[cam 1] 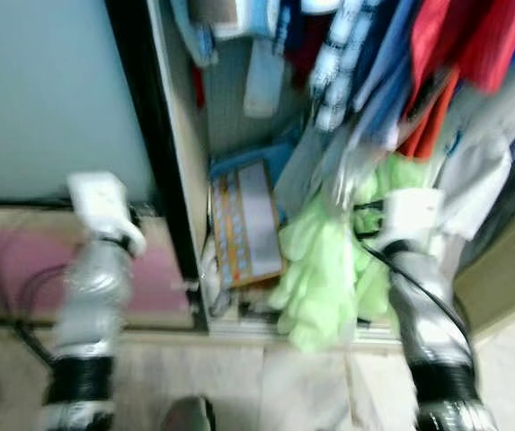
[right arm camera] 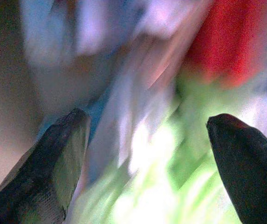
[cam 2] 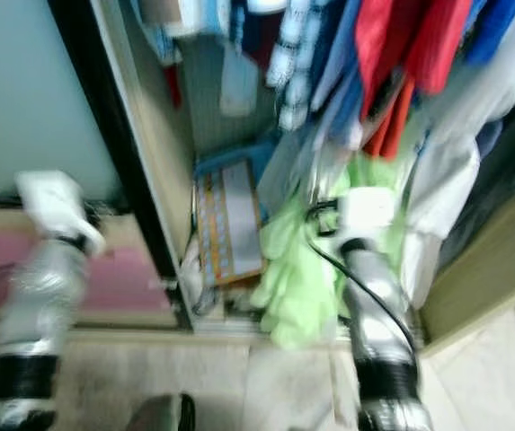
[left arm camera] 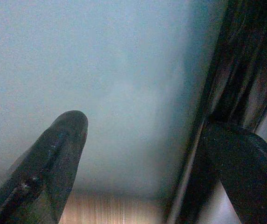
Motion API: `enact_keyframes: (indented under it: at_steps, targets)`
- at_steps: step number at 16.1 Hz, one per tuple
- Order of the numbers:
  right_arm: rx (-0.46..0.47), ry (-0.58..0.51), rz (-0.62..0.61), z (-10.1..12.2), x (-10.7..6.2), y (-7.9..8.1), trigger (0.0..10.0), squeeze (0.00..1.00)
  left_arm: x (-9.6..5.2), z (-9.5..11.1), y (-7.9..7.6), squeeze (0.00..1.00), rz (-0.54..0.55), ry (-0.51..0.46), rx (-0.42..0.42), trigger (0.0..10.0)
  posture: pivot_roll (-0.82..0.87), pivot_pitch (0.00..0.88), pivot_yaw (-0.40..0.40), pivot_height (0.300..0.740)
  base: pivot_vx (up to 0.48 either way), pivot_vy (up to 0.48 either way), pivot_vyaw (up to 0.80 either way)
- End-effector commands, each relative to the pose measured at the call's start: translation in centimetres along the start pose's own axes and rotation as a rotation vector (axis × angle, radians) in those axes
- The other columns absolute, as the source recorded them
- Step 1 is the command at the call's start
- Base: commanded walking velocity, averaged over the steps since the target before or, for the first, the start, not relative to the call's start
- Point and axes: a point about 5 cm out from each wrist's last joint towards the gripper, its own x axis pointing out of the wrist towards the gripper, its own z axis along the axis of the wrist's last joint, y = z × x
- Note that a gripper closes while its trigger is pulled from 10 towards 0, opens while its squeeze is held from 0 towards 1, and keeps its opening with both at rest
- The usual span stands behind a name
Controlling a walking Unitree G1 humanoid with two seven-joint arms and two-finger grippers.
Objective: Clean up the room
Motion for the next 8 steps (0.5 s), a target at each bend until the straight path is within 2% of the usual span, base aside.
enact_keyframes:
  at_steps: [1, 4, 7, 8]
  targets:
    - [-0.019, 0.057, -0.025, -1.3, -0.7, -0.2, 10.0, 0.0, -1.0, -2.3, 0.0, 0.0, -0.005, 0.106, -0.016, 10.0, 0.01, 0.0, -0.006, 0.74, 0.0, 0.0, 0.0]
    - [-0.034, 0.044, -0.058, -0.9, -0.6, -0.9, 10.0, 0.0, -1.7, -2.1, 0.8, 0.0, 0.015, 0.113, -0.003, 10.0, 0.01, 0.0, -0.005, 0.74, 0.0, 0.0, 0.0]
    - [-0.037, 0.056, -0.061, -1.0, -2.5, -0.7, 10.0, 0.0, -3.6, -1.9, 1.2, 0.0, 0.022, 0.127, 0.016, 10.0, 0.02, 0.0, -0.007, 0.74, 0.0, 0.0, 0.0]
    - [-0.047, 0.065, -0.04, -1.4, -3.7, -0.7, 10.0, 0.0, -4.8, -2.4, 1.7, 0.0, 0.044, 0.146, 0.029, 10.0, 0.03, 0.0, -0.008, 0.74, 0.0, 0.0, 0.0]
